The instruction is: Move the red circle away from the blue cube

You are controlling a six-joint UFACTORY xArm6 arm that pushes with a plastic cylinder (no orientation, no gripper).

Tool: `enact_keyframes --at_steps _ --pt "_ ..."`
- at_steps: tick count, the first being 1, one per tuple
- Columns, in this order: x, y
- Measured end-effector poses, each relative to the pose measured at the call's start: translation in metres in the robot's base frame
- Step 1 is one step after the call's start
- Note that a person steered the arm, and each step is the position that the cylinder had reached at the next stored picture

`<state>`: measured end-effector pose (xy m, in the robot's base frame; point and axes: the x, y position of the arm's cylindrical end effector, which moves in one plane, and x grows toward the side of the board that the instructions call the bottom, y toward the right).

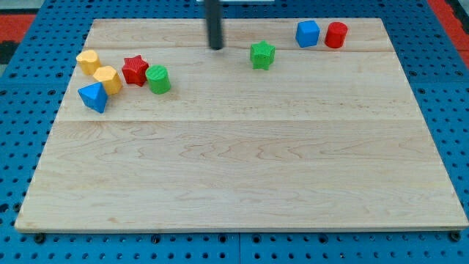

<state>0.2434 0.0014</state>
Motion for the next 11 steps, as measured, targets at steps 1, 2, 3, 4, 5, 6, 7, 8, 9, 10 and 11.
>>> enact_keyframes --at_steps 1,2,3,4,5,6,7,8,9,10,11 --pt "-0.038 0.096" --pt "-0.033 0.169" --pt "0.025 0.170" --pt "0.074 0.169" --pt "0.028 0.182" --pt "-0.018 0.194" --pt "-0.040 0.196" --pt "-0.023 0.288" --pt "0.060 0.264" --pt "0.038 0.293" --pt "-0.023 0.290"
